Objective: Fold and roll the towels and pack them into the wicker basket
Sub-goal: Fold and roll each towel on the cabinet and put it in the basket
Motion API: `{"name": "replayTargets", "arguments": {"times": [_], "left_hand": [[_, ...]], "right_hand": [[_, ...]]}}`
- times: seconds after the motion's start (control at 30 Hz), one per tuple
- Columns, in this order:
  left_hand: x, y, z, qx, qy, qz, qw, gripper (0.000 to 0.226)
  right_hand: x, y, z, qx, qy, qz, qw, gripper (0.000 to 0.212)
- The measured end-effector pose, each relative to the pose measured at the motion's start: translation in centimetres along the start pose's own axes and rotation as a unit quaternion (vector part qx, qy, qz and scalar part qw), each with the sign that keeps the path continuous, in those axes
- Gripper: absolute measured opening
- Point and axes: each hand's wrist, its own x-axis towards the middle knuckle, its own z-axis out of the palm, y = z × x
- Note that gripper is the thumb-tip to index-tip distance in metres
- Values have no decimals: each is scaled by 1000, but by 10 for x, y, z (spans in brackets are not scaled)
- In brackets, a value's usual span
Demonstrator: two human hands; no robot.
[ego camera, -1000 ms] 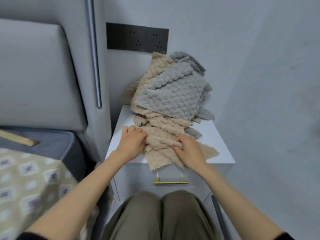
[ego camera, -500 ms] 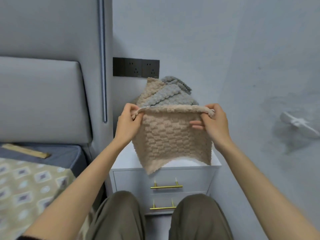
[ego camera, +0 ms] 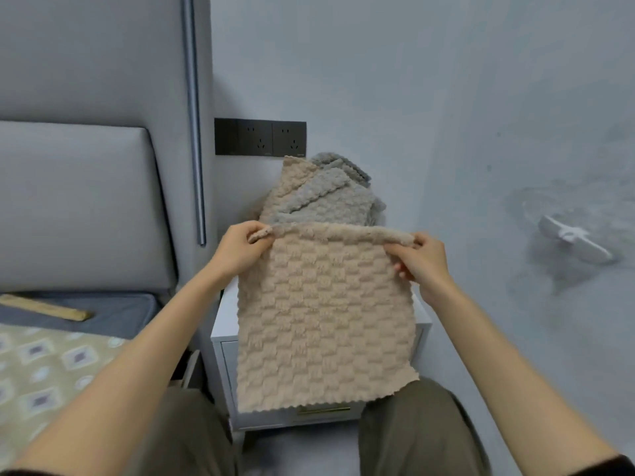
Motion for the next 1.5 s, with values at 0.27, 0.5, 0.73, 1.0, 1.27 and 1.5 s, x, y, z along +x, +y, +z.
{"name": "replayTargets", "arguments": {"times": [0.27,0.5,0.73,1.0,1.27,1.5], "left_hand": [[33,-72,16,100,51,-11,994,10],[88,-95,36,133,111,-5,985,14],[89,-103,57,41,155,16,987,9],[28,-107,56,1,120,25,992,18],[-27,-123,48,-11,33,16,999,24],[-52,-138,48,36,-56,21,998,23]], "right_hand": [[49,58,40,36,-13,69,997,11],[103,69,67,47,-15,51,997,14],[119,95,69,66,7,53,996,24],[85,111,43,61,-40,65,995,27],[48,129,17,-71,-97,29,992,24],[30,139,13,-269,-131,-58,952,38]]}}
